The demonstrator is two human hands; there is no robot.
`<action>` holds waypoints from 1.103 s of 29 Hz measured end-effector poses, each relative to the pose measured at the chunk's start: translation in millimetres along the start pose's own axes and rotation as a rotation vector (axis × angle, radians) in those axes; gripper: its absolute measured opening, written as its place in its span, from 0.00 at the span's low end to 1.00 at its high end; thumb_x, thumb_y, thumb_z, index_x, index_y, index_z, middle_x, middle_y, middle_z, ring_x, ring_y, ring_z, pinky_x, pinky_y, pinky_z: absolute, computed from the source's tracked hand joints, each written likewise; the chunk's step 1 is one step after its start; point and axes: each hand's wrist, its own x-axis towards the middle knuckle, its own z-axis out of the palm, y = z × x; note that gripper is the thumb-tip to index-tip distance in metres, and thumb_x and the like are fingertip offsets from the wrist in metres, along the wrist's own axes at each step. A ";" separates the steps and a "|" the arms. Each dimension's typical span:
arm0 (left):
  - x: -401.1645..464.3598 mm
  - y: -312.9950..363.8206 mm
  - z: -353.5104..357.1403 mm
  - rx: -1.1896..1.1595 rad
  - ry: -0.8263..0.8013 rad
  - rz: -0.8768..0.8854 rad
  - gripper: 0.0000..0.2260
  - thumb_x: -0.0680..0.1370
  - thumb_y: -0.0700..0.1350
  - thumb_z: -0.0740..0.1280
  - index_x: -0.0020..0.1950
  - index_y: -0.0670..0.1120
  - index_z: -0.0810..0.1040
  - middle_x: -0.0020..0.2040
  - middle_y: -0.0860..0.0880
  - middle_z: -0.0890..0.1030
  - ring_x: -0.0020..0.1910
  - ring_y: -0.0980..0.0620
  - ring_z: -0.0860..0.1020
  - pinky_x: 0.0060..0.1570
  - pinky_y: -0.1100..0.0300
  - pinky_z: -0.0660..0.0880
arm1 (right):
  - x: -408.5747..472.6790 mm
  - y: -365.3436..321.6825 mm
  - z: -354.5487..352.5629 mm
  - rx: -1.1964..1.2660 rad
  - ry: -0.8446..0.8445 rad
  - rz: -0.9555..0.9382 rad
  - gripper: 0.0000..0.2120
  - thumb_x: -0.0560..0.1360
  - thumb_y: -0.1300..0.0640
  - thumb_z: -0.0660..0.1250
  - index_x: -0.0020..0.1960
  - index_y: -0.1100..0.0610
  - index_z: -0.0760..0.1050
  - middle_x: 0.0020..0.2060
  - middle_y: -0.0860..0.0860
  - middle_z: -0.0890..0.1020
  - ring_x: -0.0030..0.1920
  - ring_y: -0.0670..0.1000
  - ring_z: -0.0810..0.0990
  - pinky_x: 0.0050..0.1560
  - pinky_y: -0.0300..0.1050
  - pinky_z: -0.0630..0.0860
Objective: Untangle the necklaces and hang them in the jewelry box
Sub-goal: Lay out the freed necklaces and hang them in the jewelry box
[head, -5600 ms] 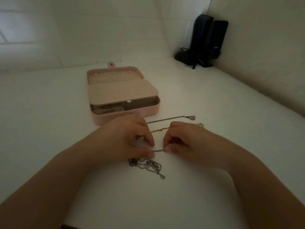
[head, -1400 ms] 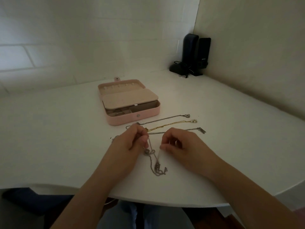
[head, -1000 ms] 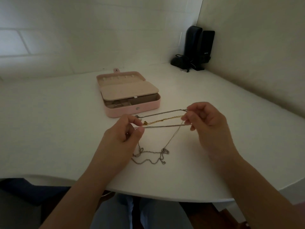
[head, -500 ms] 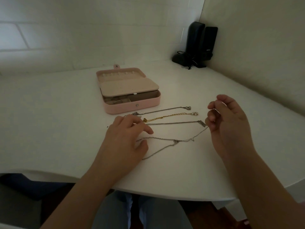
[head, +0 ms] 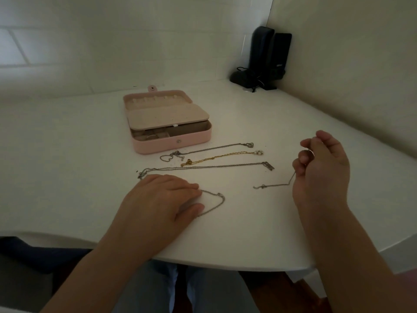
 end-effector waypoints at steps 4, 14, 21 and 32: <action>3.3 0.8 0.3 -0.040 0.055 -0.037 0.15 0.72 0.55 0.57 0.46 0.51 0.82 0.45 0.55 0.83 0.45 0.55 0.80 0.51 0.60 0.72 | -4.0 0.9 4.7 -0.007 -0.173 0.005 0.10 0.78 0.66 0.56 0.46 0.53 0.72 0.34 0.49 0.76 0.26 0.44 0.68 0.25 0.35 0.64; 74.6 61.1 17.5 -0.784 -0.289 -0.046 0.15 0.75 0.47 0.66 0.61 0.50 0.73 0.55 0.54 0.81 0.57 0.60 0.76 0.61 0.60 0.70 | -14.2 2.6 10.5 0.116 -0.596 0.008 0.05 0.72 0.61 0.61 0.44 0.53 0.75 0.35 0.50 0.82 0.36 0.47 0.80 0.38 0.40 0.77; 68.8 19.8 -10.1 -0.684 -0.047 -0.137 0.09 0.78 0.49 0.60 0.42 0.60 0.78 0.29 0.61 0.78 0.31 0.58 0.75 0.35 0.67 0.70 | -1.9 6.6 3.1 -0.002 -0.358 -0.013 0.09 0.77 0.65 0.59 0.46 0.54 0.76 0.36 0.48 0.84 0.37 0.45 0.80 0.38 0.35 0.76; 32.2 -34.4 -27.2 -0.250 0.018 -0.202 0.06 0.75 0.45 0.65 0.45 0.56 0.80 0.39 0.67 0.74 0.40 0.68 0.73 0.40 0.81 0.64 | -3.3 23.9 1.2 -0.829 -0.520 -0.266 0.15 0.71 0.69 0.62 0.37 0.49 0.77 0.35 0.42 0.82 0.35 0.38 0.77 0.38 0.26 0.70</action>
